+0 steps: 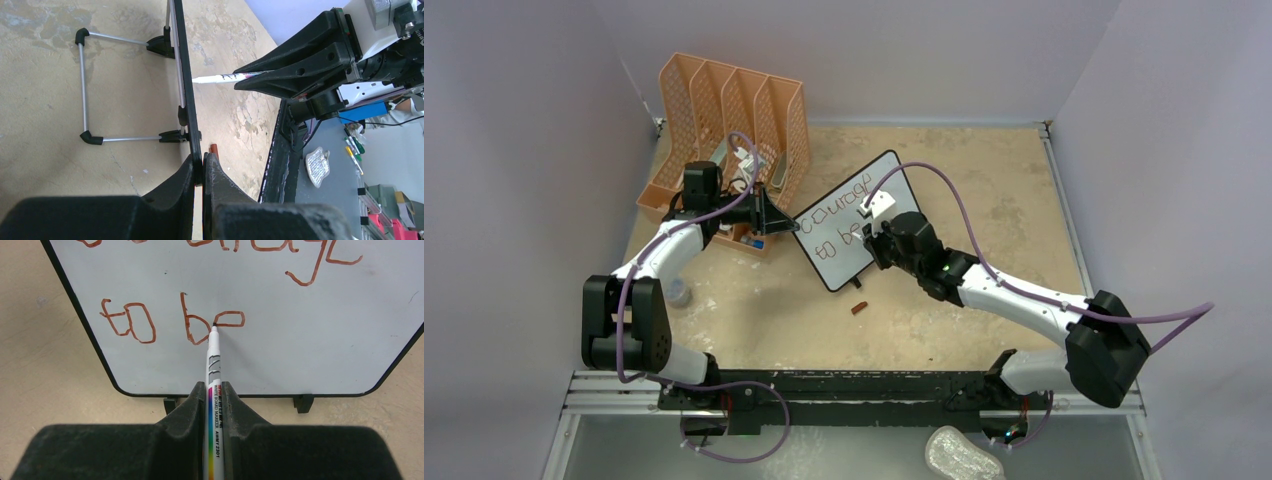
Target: Write a sentence on the whiteboard
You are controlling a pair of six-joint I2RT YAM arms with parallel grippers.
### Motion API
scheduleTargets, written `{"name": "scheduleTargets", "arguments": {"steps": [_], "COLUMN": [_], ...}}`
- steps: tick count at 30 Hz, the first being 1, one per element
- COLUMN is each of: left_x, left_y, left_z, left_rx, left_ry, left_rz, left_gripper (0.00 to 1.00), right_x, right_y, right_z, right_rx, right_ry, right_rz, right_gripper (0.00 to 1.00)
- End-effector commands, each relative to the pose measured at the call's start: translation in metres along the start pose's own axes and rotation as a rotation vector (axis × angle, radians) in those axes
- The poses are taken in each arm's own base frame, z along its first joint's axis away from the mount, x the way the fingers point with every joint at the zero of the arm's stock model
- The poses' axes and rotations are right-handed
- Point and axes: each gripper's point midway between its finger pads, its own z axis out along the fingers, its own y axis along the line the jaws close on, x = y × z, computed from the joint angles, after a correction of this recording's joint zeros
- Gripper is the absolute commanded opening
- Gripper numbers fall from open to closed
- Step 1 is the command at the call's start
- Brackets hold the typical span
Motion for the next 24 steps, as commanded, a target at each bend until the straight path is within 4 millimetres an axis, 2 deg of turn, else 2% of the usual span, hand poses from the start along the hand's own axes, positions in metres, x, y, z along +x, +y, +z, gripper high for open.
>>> {"name": "scheduleTargets", "arguments": {"steps": [1, 11, 24], "left_x": [0.005, 0.005, 0.005], "left_y": [0.008, 0.009, 0.008], "left_z": [0.005, 0.005, 0.005], "left_rx": [-0.022, -0.02, -0.019], "left_ry": [0.018, 0.019, 0.02], "left_rz": [0.016, 0.015, 0.015], "left_gripper": [0.0, 0.0, 0.0], "right_x": [0.007, 0.024, 0.022], "right_y": [0.002, 0.003, -0.019], "right_z": [-0.002, 0.0, 0.003], "right_rx": [-0.013, -0.013, 0.108], "right_ry": [0.024, 0.08, 0.068], "right_rz": [-0.01, -0.001, 0.015], "right_gripper": [0.0, 0.0, 0.0]}}
